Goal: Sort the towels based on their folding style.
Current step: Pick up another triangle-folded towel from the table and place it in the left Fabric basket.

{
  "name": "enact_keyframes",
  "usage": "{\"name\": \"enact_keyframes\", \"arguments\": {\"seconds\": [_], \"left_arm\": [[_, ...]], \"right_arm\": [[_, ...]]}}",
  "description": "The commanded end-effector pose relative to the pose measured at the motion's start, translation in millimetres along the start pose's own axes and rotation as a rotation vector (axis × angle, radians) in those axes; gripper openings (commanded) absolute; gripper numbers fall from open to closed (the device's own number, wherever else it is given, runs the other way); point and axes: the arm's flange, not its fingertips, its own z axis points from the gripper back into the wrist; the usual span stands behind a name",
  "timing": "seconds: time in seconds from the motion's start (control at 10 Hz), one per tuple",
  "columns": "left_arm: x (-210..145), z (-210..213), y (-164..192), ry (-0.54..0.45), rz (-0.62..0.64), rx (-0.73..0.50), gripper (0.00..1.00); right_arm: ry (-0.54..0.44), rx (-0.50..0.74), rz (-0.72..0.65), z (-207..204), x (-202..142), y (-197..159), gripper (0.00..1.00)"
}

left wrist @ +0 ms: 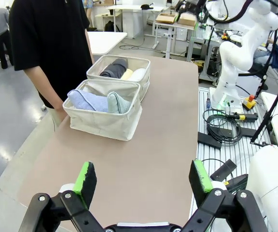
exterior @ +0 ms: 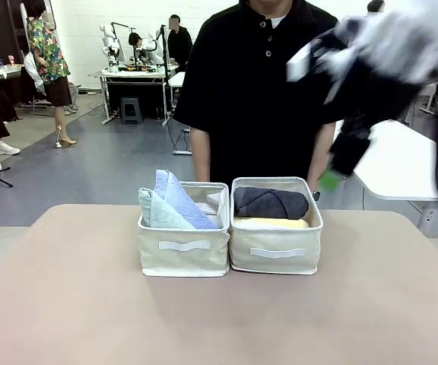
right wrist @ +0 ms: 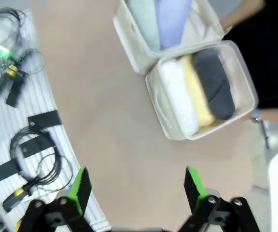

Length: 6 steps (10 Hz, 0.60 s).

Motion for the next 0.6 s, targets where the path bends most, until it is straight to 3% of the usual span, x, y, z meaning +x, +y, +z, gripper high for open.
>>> {"name": "enact_keyframes", "arguments": {"seconds": [0.0,0.1,0.2,0.5], "left_arm": [[0,2,-1,-0.021,-0.023,0.002,1.0],[0,2,-1,-0.021,-0.023,0.002,1.0],[0,2,-1,-0.021,-0.023,0.002,1.0],[0,2,-1,-0.021,-0.023,0.002,1.0]], "right_arm": [[-0.22,0.11,0.055,46,-72,-12,1.0],[-0.368,0.156,0.076,61,-102,-24,1.0],[-0.45,0.177,0.043,68,-138,-40,1.0],[-0.624,0.236,0.021,76,-222,-66,1.0]]}}
